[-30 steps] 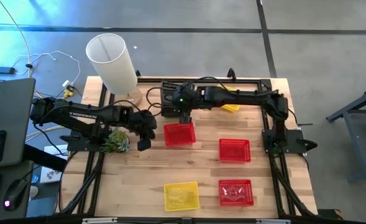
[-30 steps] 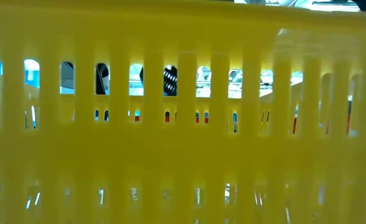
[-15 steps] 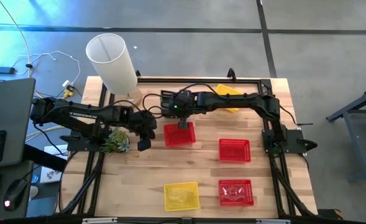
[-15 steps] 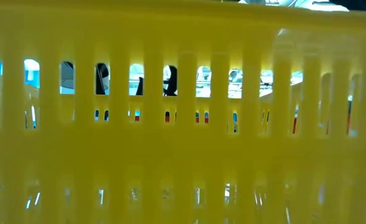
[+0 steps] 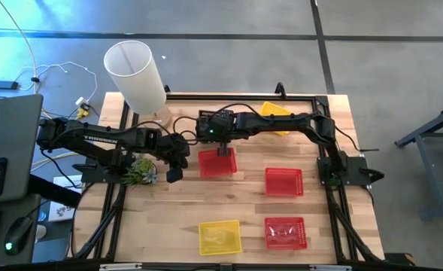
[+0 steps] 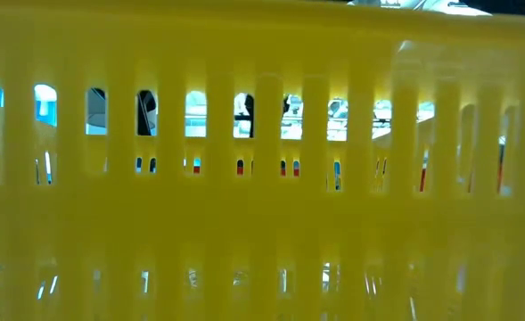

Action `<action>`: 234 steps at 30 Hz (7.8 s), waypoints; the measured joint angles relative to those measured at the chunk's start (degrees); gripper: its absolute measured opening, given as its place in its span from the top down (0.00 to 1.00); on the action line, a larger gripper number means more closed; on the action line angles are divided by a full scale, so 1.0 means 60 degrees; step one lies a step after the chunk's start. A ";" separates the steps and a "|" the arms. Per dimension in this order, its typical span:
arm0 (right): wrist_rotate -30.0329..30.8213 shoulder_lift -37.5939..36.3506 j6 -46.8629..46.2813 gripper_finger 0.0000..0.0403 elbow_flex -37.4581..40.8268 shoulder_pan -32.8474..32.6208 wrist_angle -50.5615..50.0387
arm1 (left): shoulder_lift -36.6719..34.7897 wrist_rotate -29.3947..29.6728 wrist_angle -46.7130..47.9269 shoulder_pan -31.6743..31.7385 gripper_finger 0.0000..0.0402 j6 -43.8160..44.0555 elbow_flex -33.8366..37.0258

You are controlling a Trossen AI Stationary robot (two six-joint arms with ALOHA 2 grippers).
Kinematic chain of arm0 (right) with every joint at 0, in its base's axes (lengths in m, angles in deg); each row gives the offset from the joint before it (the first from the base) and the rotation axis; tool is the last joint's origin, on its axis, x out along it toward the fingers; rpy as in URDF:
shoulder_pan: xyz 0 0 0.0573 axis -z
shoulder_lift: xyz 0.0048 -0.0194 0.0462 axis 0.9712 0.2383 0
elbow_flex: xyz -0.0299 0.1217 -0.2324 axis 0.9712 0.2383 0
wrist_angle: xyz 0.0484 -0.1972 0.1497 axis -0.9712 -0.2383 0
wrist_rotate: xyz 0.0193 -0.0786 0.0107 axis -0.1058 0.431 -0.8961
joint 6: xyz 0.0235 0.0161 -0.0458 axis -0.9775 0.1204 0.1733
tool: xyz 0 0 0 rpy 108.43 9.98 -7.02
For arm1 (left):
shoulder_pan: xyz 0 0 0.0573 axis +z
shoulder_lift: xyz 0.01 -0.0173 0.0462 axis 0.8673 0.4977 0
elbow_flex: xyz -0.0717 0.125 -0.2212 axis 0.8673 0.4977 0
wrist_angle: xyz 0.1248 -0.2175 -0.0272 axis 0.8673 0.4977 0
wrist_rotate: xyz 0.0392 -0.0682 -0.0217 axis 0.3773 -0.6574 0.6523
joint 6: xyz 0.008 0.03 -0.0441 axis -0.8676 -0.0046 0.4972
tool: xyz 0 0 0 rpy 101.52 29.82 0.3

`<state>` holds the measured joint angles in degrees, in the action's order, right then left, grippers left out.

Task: Stack baskets by color
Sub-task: Stack the bottom black bin on top of the top black bin, then stack the top left red bin on top of the top right red bin

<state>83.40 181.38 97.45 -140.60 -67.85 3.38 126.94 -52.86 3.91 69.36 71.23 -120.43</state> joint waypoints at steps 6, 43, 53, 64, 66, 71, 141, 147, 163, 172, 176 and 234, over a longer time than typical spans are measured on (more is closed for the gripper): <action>0.0452 -0.0004 -0.0211 1.00 0.0004 0.0001 -0.0196 | 0.0036 0.0002 -0.0007 0.0000 0.84 -0.0015 0.0000; -0.0020 -0.0007 -0.0679 0.76 -0.0918 -0.0235 -0.1920 | 0.0044 0.0004 -0.0033 -0.0004 0.84 -0.0186 0.0000; -0.1247 -0.0007 -0.1016 0.76 -0.1446 -0.0649 -0.3839 | 0.0044 -0.0001 -0.0007 0.0000 0.84 -0.0369 0.0000; -0.2412 -0.0018 -0.0306 0.76 -0.1366 -0.0834 -0.3385 | 0.0044 0.0001 -0.0012 0.0000 0.84 -0.0361 0.0000; -0.2526 -0.0018 -0.0143 0.76 -0.1366 -0.0828 -0.3229 | 0.0044 0.0002 -0.0016 0.0000 0.84 -0.0361 0.0000; -0.2496 -0.0018 0.0076 0.76 -0.1362 -0.0758 -0.3284 | 0.0044 0.0003 -0.0015 0.0000 0.84 -0.0361 0.0000; -0.1029 0.0325 -0.1034 1.00 -0.1362 -0.1110 -0.4456 | 0.0040 0.0004 0.0270 0.0000 0.84 -0.0688 0.0000; -0.0410 -0.0023 -0.1516 1.00 -0.1362 -0.1512 -0.5055 | 0.0040 0.0007 0.0277 0.0000 0.84 -0.0685 0.0000; 0.1430 -0.1357 -0.3195 1.00 -0.1359 -0.1972 -0.6923 | 0.0040 0.0007 0.0253 0.0004 0.84 -0.0611 -0.0004; 0.2087 -0.2632 -0.4147 1.00 0.0534 -0.1967 -0.6961 | 0.0040 0.0006 0.0270 0.0004 0.84 -0.0612 -0.0004; 0.2059 -0.4077 -0.4725 1.00 0.2390 -0.1899 -0.6321 | 0.0040 0.0007 0.0261 0.0000 0.84 -0.0612 -0.0004; -0.2960 -1.0193 -0.4339 0.87 0.9857 -0.1836 -0.2197 | 0.0044 0.0038 -0.0160 0.0000 0.84 -0.0102 -0.0004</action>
<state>65.65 120.23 71.42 -81.46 -78.87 -9.80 127.20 -52.64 2.94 69.36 70.62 -120.45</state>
